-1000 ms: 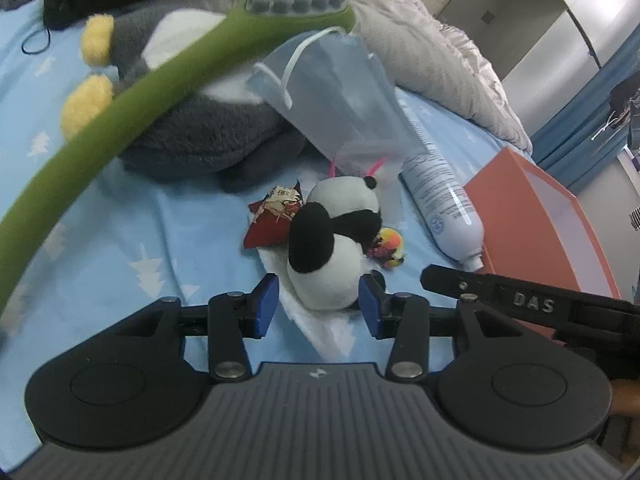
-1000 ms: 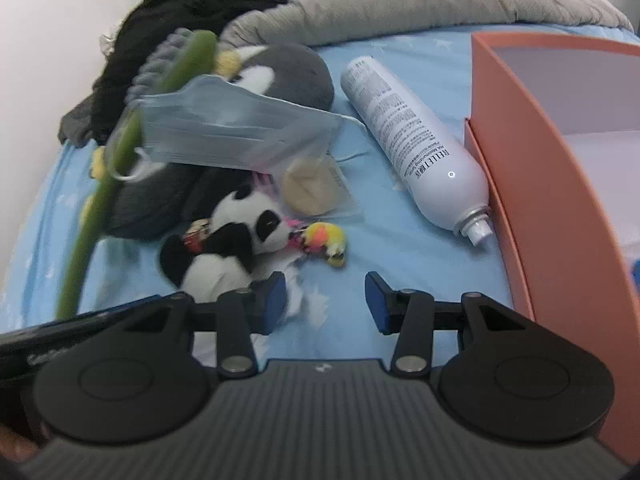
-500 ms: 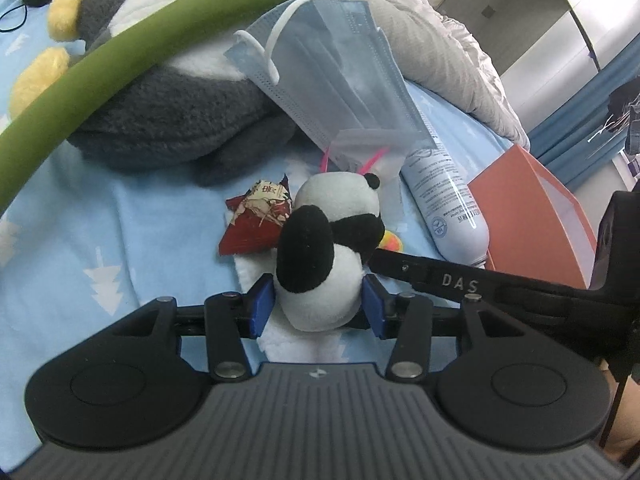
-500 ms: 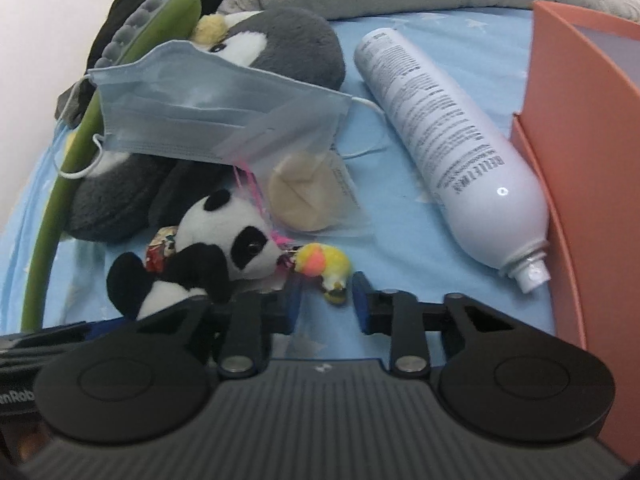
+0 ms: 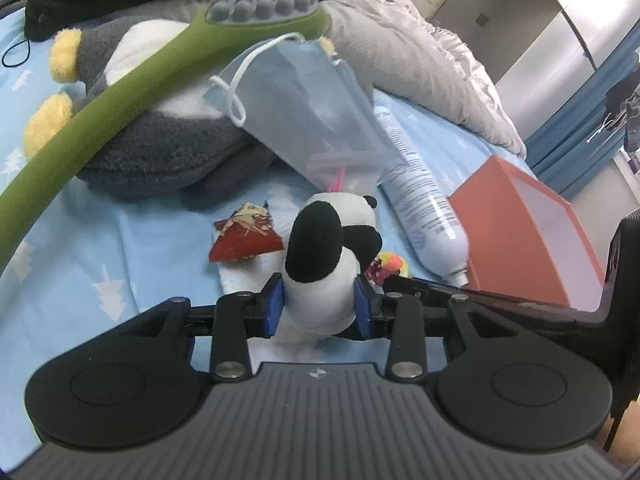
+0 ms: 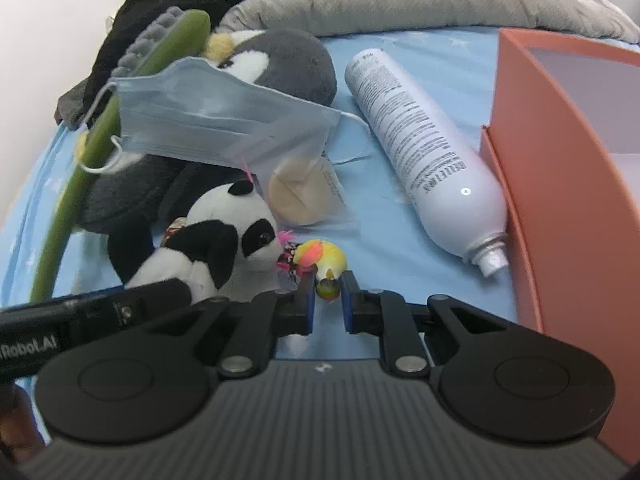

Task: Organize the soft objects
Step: 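Close the left gripper on the panda plush while the right gripper closes on the feathered toy, then carry the panda with the left gripper while the right gripper carries the feathered toy over the box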

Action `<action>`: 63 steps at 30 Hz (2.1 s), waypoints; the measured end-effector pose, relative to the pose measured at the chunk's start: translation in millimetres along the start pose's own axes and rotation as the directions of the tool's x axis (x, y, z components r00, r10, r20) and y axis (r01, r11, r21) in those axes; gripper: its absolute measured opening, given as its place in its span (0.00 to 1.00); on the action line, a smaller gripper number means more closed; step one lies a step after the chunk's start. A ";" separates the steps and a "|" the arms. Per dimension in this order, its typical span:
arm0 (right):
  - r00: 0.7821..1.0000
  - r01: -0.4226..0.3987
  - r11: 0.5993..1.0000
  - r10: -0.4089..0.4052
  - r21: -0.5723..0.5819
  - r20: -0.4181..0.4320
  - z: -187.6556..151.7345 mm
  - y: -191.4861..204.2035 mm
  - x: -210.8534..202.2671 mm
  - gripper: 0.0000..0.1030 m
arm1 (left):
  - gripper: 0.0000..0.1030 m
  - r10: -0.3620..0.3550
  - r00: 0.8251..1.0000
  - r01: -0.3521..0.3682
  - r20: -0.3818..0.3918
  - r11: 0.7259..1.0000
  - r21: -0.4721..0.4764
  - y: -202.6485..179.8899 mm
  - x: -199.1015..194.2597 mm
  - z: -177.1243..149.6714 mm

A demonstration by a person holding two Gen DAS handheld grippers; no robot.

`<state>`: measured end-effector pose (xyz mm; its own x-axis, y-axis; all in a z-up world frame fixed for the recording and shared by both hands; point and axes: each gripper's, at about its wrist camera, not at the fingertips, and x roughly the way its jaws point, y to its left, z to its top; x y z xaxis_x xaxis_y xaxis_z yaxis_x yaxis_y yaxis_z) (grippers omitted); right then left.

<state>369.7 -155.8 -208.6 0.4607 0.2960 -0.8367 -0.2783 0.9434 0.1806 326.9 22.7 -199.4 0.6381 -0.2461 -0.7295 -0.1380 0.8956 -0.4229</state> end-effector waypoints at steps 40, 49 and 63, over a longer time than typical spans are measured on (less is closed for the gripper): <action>0.989 0.066 0.998 -0.068 0.019 0.135 -118.3 53.7 -187.7 0.16 | 0.40 -0.011 0.997 0.005 0.081 0.997 0.078 -19.6 -179.1 -103.2; 0.967 0.083 0.996 -0.089 0.036 0.238 -111.2 47.2 -228.8 0.16 | 0.40 -0.064 0.987 0.048 0.146 0.993 0.110 -44.9 -201.7 -85.0; 0.872 0.173 0.980 -0.198 0.095 0.449 -74.6 11.6 -305.0 0.16 | 0.40 -0.204 0.958 0.151 0.200 0.956 0.252 -140.6 -215.8 -23.8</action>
<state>163.1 -246.2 10.1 0.8346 0.1388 -0.5331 -0.1126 0.9903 0.0815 190.5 -58.9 4.6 0.7911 -0.3447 -0.5054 0.1555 0.9123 -0.3789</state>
